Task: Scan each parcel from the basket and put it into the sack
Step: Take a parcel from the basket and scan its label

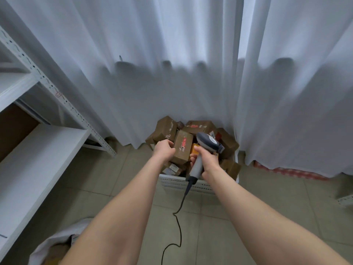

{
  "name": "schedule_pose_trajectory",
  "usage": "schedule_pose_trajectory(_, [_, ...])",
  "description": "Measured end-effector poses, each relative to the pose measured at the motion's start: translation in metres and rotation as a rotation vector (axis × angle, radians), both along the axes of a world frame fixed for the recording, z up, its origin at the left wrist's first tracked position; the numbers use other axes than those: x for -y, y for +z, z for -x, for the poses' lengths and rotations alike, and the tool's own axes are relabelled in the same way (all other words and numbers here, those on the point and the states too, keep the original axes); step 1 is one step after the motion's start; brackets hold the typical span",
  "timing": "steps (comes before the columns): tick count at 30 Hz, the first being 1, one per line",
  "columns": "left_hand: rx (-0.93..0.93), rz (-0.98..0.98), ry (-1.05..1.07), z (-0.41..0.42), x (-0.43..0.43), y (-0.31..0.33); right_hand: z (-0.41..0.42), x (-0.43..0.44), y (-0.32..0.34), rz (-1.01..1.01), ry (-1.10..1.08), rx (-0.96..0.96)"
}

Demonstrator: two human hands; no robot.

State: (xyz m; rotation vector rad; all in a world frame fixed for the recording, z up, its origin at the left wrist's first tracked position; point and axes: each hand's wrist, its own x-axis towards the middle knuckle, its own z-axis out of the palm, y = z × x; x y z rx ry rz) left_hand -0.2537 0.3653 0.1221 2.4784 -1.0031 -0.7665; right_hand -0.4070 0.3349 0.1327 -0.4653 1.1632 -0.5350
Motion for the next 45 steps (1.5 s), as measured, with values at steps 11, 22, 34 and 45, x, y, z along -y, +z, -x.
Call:
schedule_pose_trajectory(11, [-0.098,-0.039,0.0,-0.025,0.156,-0.064,-0.025,0.159,-0.061,-0.032,0.003,-0.125])
schedule_pose_trajectory(22, [-0.313,-0.159,0.071,-0.041,0.299,-0.174,-0.058,0.321,-0.166,-0.031,0.06,-0.331])
schedule_pose_trajectory(34, [-0.502,-0.14,0.526,-0.033,0.361,-0.284,-0.093,0.408,-0.258,0.011,0.404,-0.418])
schedule_pose_trajectory(45, [-0.651,-0.017,0.841,-0.024,0.358,-0.284,-0.092,0.418,-0.264,0.048,0.531,-0.463])
